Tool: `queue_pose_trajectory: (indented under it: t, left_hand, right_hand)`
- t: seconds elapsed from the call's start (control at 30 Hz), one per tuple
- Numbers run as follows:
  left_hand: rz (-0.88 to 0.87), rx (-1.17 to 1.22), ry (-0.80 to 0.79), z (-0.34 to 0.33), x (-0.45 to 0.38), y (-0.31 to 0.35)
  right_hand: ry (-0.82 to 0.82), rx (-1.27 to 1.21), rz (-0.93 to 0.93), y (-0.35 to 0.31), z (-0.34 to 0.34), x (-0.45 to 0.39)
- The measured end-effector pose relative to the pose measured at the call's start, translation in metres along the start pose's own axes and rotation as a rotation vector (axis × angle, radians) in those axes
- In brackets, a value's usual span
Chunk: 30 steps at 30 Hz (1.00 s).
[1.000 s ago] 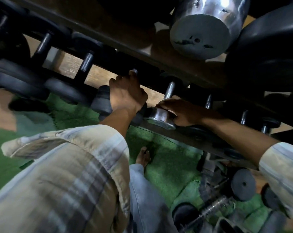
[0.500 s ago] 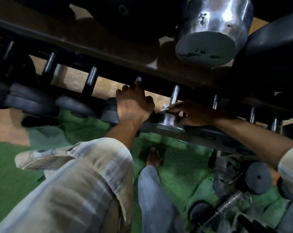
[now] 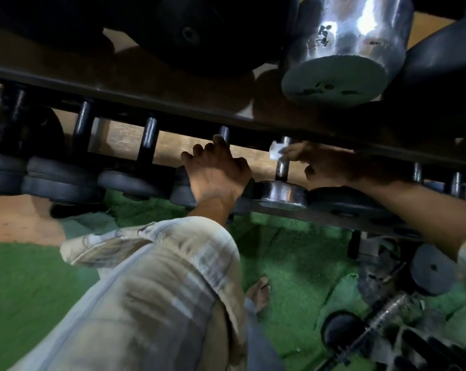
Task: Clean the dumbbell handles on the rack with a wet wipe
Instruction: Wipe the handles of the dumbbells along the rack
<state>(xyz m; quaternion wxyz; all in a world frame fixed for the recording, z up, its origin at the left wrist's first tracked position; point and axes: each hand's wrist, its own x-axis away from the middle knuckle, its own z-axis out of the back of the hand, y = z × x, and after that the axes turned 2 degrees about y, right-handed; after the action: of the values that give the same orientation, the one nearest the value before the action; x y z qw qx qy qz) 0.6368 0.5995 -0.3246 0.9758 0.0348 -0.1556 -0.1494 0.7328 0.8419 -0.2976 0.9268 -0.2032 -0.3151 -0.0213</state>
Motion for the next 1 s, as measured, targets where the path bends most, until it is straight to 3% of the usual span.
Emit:
queue_pose_trajectory:
  t: [0.17,0.23,0.33,0.47,0.6,0.7,1.0]
  left_hand:
    - [0.012,0.013,0.011,0.001,0.001,0.001]
    - [0.014,0.011,0.028,0.001,0.001,0.002]
    - [0.009,0.002,0.028,0.002,0.000,0.003]
    - [0.012,0.005,0.038,0.000,0.001,0.003]
    - [0.020,0.012,0.047,-0.001,0.000,0.003]
    - [0.022,0.016,0.060,0.000,0.000,0.003]
    - [0.028,0.031,0.059,0.001,-0.001,0.005]
  right_hand:
    - [-0.064,0.026,0.163,-0.014,-0.023,-0.010]
    - [0.040,0.088,0.191,-0.016,-0.027,-0.004]
    - [0.175,0.214,0.071,-0.006,-0.035,-0.023]
    - [0.266,0.080,-0.120,0.009,-0.037,-0.047]
    - [0.351,-0.107,-0.025,-0.003,-0.041,-0.039]
    - [0.317,-0.147,0.020,-0.012,-0.056,-0.026]
    - [0.175,-0.243,-0.210,-0.049,-0.067,-0.008]
